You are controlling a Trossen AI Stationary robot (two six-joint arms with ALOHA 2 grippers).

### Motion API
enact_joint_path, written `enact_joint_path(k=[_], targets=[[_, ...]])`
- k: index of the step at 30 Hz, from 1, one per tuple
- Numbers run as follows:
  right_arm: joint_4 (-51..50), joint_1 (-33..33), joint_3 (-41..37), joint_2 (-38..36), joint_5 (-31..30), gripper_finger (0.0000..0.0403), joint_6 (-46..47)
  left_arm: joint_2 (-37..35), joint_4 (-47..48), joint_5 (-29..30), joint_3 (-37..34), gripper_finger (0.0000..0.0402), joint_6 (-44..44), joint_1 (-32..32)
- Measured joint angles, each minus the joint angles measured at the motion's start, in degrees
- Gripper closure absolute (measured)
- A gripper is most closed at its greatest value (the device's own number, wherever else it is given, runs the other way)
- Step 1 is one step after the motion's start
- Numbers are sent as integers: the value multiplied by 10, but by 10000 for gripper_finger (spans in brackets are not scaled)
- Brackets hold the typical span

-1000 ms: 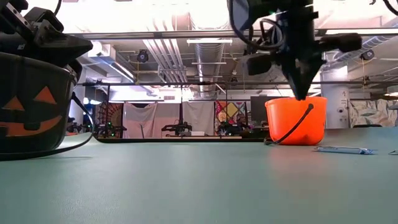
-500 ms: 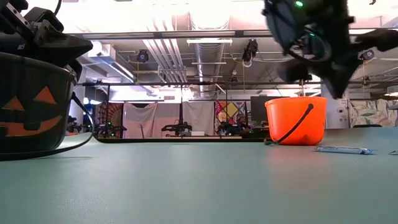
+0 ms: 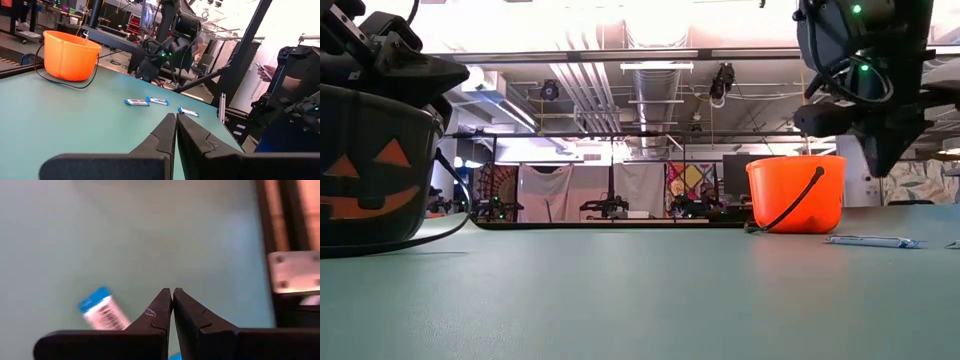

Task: Sort candy by brand, put in halloween buckets
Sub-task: Put the white chocolate into the orange bucket

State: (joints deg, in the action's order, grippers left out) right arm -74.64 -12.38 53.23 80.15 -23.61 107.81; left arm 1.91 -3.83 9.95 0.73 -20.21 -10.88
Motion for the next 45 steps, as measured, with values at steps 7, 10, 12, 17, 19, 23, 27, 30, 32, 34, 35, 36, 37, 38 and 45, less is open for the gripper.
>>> enact_joint_path(k=[7, 10, 12, 17, 19, 23, 27, 30, 32, 34, 35, 36, 37, 38, 45], targets=[[62, 0, 4, 12, 9, 390, -117, 0, 0, 0, 0, 402, 0, 0], [95, 0, 4, 22, 11, 390, -139, 0, 0, 0, 0, 402, 0, 0], [98, 0, 4, 25, 12, 390, -129, 0, 0, 0, 0, 402, 0, 0], [101, 0, 4, 32, 23, 390, -149, 0, 0, 0, 0, 402, 0, 0], [102, -1, 4, 32, 26, 390, -135, 0, 0, 0, 0, 402, 0, 0], [123, -4, 4, 27, 37, 390, -98, 0, 0, 0, 0, 402, 0, 0], [135, -7, 3, 13, 69, 377, -74, 0, 0, 0, 0, 402, 0, 0], [134, -15, 0, 8, 78, 342, -74, 0, 0, 0, 0, 402, 0, 0], [135, -17, -2, 8, 92, 311, -88, 0, 0, 0, 0, 402, 0, 0], [143, -20, -6, 10, 94, 280, -115, 0, 0, 0, 0, 402, 0, 0], [152, -22, -10, 11, 91, 265, -127, 0, 0, 0, 0, 402, 0, 0], [159, -24, -14, 12, 84, 251, -140, 0, 0, 0, 0, 402, 0, 0], [166, -28, -20, 13, 73, 239, -153, 0, 0, 0, 0, 402, 0, 0], [172, -32, -25, 13, 63, 227, -164, 0, 0, 0, 0, 402, 0, 0], [236, -51, -83, 13, 24, 192, -192, 0, 0, 0, 0, 402, 0, 0]])
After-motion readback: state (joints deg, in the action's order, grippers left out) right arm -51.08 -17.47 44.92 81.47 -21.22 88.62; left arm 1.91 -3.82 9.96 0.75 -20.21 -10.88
